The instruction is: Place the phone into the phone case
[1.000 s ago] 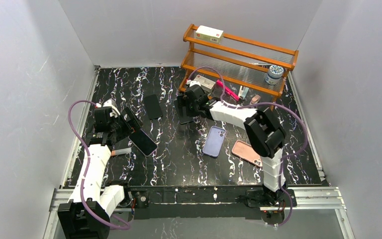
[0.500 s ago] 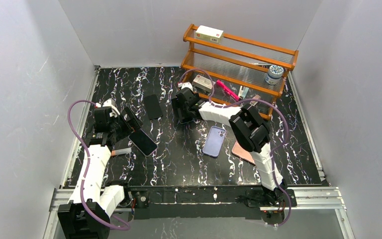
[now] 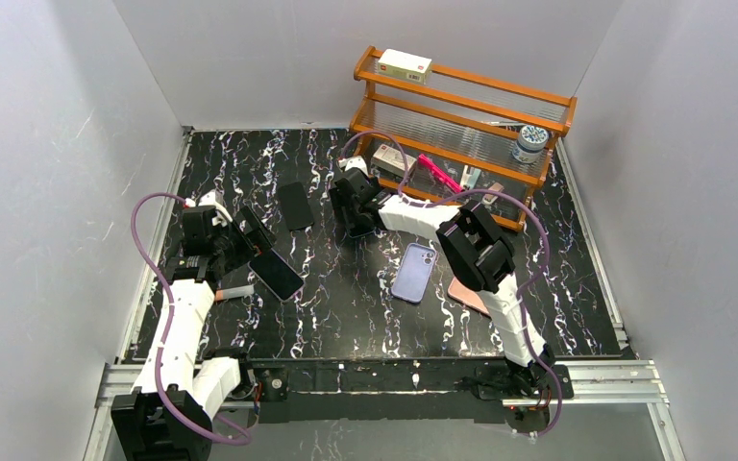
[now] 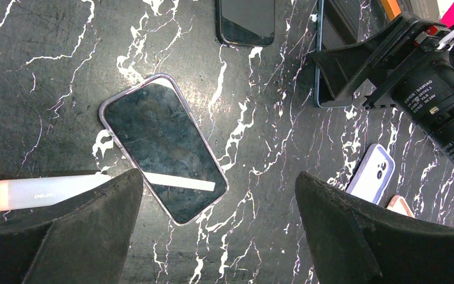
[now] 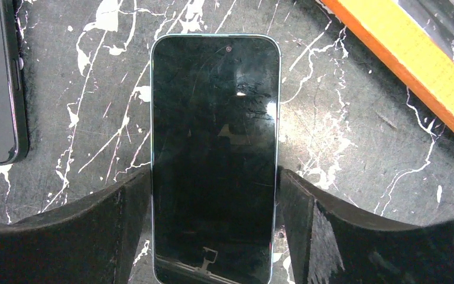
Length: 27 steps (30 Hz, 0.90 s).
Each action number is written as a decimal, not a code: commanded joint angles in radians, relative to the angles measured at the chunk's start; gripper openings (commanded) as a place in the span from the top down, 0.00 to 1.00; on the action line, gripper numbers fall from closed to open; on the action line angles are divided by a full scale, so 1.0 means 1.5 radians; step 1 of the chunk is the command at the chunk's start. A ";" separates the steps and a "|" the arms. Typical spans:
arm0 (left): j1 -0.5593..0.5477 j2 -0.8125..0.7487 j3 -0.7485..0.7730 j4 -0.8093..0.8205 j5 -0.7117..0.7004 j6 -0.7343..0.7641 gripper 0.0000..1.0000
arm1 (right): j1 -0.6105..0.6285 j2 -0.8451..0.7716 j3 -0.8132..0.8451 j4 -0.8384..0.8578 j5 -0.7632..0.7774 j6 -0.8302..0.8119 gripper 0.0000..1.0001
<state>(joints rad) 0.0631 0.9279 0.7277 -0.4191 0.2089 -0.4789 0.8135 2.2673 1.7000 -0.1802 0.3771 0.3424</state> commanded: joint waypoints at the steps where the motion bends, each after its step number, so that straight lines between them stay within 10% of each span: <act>1: -0.002 -0.012 -0.004 -0.002 -0.007 0.009 0.02 | 0.005 0.028 0.014 -0.012 0.005 -0.002 0.16; 9: -0.002 -0.008 -0.005 -0.002 -0.007 0.009 0.02 | 0.007 0.039 0.025 -0.017 0.019 -0.013 0.06; 27: -0.003 -0.009 -0.004 -0.004 0.001 0.011 0.02 | 0.015 0.029 0.019 -0.037 0.017 0.001 0.31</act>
<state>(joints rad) 0.0631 0.9276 0.7277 -0.4191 0.2089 -0.4786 0.8280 2.3123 1.7634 -0.1795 0.4191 0.3378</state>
